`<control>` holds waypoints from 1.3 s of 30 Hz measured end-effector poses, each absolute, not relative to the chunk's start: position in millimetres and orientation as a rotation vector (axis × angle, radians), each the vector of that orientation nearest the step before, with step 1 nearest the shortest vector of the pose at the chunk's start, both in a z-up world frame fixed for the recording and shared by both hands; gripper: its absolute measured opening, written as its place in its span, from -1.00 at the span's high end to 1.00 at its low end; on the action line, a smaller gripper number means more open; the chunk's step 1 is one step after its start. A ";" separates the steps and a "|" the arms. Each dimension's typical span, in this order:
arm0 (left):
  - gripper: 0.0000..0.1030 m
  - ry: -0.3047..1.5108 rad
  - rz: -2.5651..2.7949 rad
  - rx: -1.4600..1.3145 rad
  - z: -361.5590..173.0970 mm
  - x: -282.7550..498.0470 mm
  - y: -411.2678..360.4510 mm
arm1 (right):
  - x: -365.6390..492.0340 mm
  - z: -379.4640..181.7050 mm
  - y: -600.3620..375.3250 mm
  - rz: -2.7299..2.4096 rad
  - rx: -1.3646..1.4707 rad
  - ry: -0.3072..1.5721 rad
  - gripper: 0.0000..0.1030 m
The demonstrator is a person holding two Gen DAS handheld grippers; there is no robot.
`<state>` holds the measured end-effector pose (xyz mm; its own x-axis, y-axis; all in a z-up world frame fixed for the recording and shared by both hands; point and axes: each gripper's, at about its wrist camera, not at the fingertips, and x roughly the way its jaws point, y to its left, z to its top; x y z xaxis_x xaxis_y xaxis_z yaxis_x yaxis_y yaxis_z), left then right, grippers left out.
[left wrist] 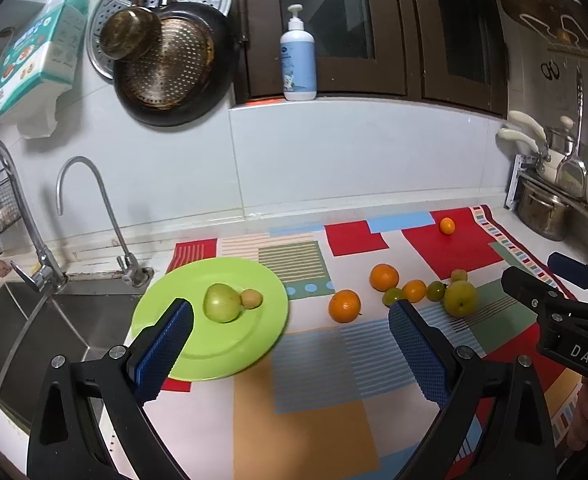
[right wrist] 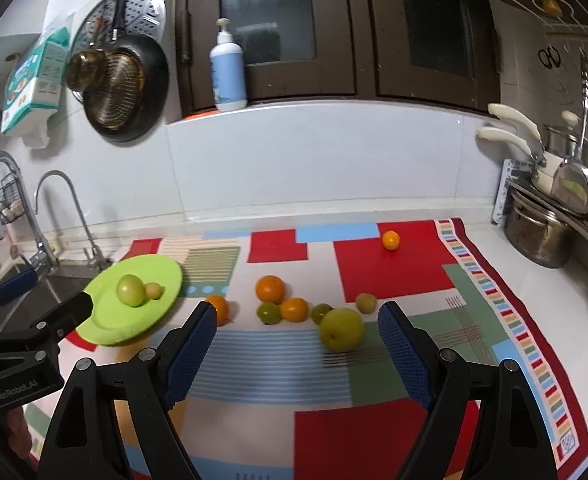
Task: Organize fruits
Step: 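Move right gripper to the yellow pomelo while left gripper approaches an orange, then close right gripper on the pomelo while left gripper closes on the orange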
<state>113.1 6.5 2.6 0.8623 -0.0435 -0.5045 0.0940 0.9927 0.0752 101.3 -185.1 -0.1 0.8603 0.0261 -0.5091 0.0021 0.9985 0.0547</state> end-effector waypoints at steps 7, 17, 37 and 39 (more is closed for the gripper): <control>-0.94 0.546 -0.089 0.132 -9.3 134.3 -9.4 | 118.1 -14.7 -202.7 -0.013 0.069 0.572 -0.62; -0.93 0.604 -0.131 0.165 -35.1 173.7 -22.4 | 154.3 -44.8 -217.3 -0.030 0.087 0.656 -0.62; -0.47 0.775 -0.227 0.157 -94.5 240.4 -37.3 | 206.2 -96.6 -223.1 -0.007 0.105 0.812 -0.34; -0.39 0.786 -0.236 0.153 -97.3 244.7 -39.3 | 209.6 -99.2 -223.3 -0.005 0.107 0.820 -0.33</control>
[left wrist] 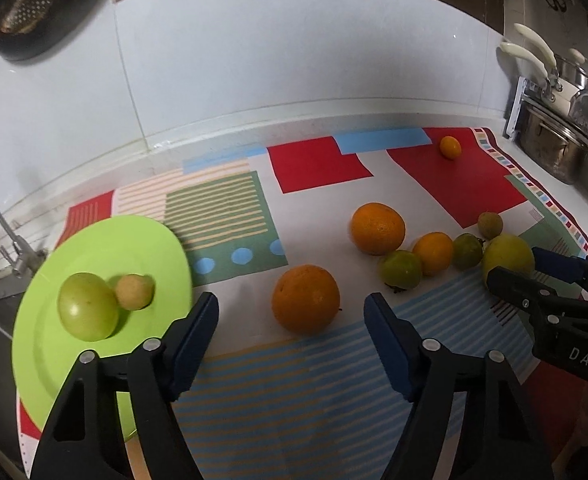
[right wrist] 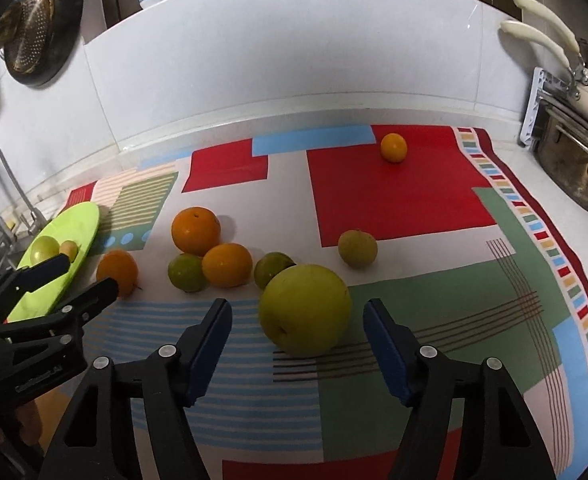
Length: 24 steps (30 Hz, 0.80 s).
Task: Organize fruits
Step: 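Close right gripper on the pomelo while left gripper closes on the orange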
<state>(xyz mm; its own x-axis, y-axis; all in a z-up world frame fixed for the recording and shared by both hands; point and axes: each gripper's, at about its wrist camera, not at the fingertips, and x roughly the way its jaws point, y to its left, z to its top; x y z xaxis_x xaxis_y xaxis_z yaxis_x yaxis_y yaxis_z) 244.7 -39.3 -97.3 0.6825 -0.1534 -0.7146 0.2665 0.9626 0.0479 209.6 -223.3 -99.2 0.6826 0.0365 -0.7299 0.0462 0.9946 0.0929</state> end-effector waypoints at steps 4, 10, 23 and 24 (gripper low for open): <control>-0.30 0.804 -0.251 0.155 -103.2 252.0 -43.6 | 213.1 -104.4 -224.4 -0.002 0.113 0.838 -0.26; -0.05 0.818 -0.268 0.155 -107.5 257.3 -48.6 | 217.7 -110.2 -226.5 0.003 0.126 0.862 -0.12; 0.23 0.815 -0.279 0.158 -102.2 249.2 -49.5 | 212.9 -109.2 -225.1 0.018 0.118 0.861 0.00; 0.23 0.810 -0.279 0.155 -99.4 246.1 -48.6 | 211.2 -108.2 -224.3 0.021 0.116 0.858 0.00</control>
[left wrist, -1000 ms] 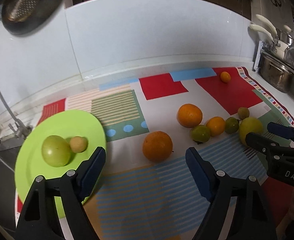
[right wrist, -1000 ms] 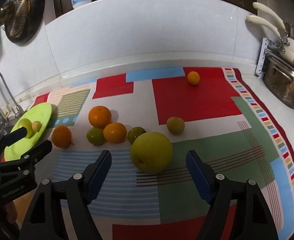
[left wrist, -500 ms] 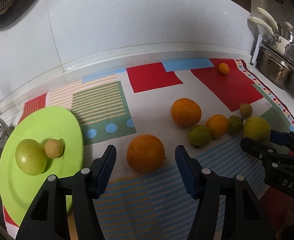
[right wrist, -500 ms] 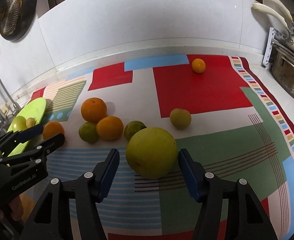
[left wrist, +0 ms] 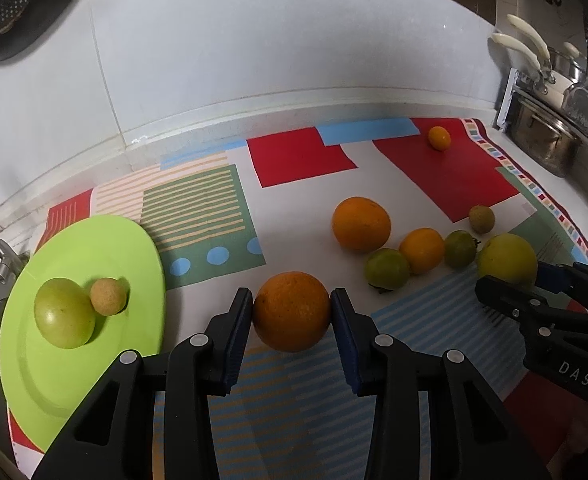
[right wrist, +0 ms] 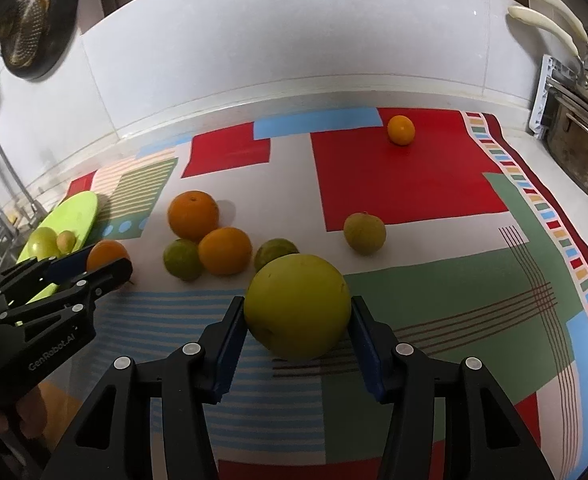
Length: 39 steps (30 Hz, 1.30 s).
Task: Organize fruits
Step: 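Close right gripper on the pomelo while left gripper closes on the orange, then carry the pomelo and orange over the green plate with both grippers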
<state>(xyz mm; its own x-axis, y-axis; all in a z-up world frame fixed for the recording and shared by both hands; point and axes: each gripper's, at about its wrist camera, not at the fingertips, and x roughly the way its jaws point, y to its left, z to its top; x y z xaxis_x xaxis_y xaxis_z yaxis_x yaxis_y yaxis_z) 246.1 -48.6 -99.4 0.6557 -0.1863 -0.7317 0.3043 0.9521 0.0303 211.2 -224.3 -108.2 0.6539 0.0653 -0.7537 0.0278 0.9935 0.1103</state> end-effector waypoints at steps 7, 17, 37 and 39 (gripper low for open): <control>0.23 0.773 -0.276 0.133 -78.4 225.0 -40.7 | 196.9 -90.8 -216.1 0.055 0.106 0.816 0.00; 0.23 0.707 -0.254 0.102 -47.8 183.0 -20.1 | 166.1 -61.3 -194.5 0.112 0.075 0.746 0.00; 0.23 0.618 -0.130 0.061 -11.6 128.2 66.0 | 132.8 -23.7 -105.8 0.288 0.015 0.642 0.00; 0.23 0.614 -0.115 0.060 -10.4 126.5 77.1 | 133.3 -23.0 -94.7 0.305 0.010 0.639 0.00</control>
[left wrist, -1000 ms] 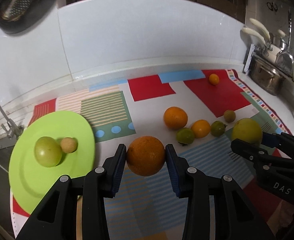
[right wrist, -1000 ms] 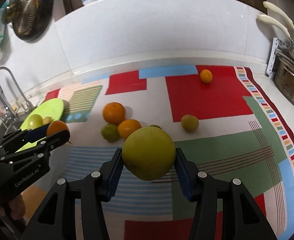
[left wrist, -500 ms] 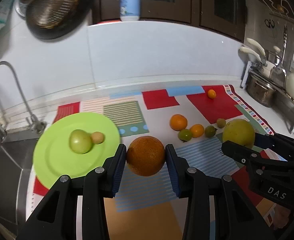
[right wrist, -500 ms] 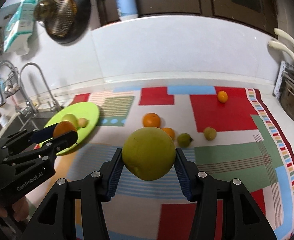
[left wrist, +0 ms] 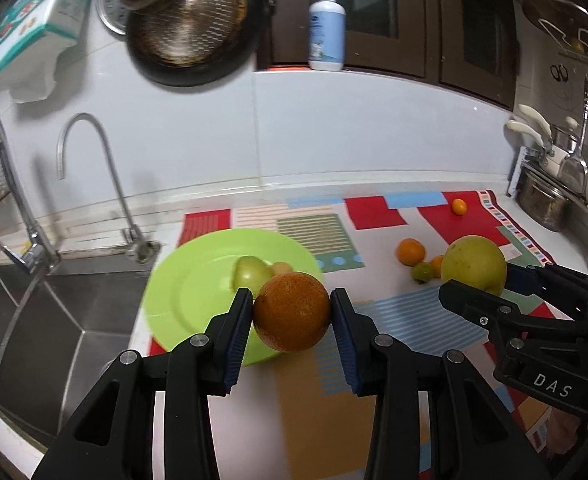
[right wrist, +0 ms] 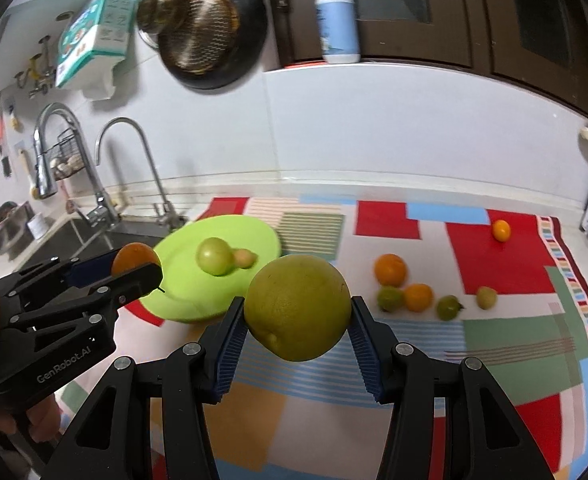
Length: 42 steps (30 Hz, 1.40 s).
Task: Organize fruits
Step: 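Carry the pomelo and orange over the green plate with both grippers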
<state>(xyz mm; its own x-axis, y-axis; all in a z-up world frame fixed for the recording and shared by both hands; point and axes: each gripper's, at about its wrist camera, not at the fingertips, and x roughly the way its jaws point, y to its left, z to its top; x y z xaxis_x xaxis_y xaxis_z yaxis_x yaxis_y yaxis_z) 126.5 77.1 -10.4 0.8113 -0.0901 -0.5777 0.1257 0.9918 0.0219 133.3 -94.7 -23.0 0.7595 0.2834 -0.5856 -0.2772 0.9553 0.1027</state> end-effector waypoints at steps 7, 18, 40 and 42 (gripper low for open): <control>0.23 0.607 -0.078 0.057 -11.5 127.4 110.7 | 138.5 -22.0 -58.9 0.352 -0.004 0.625 0.00; 0.23 0.623 -0.083 0.051 -23.7 150.0 149.3 | 161.8 -32.6 -8.4 0.409 -0.034 0.651 0.00; 0.23 0.766 -0.103 0.033 -84.9 213.3 174.4 | 222.3 -88.5 34.6 0.453 -0.069 0.798 0.00; 0.21 0.768 -0.101 0.033 -85.6 214.4 175.2 | 225.3 -90.8 35.3 0.454 -0.065 0.804 0.00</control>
<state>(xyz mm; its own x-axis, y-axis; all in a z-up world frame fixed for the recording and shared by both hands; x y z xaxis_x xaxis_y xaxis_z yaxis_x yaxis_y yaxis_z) 214.4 175.2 -85.6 0.7148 -0.0790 -0.6949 0.1030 0.9947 -0.0071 225.3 35.3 -90.8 0.6030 0.3674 -0.7081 -0.4163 0.9021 0.1136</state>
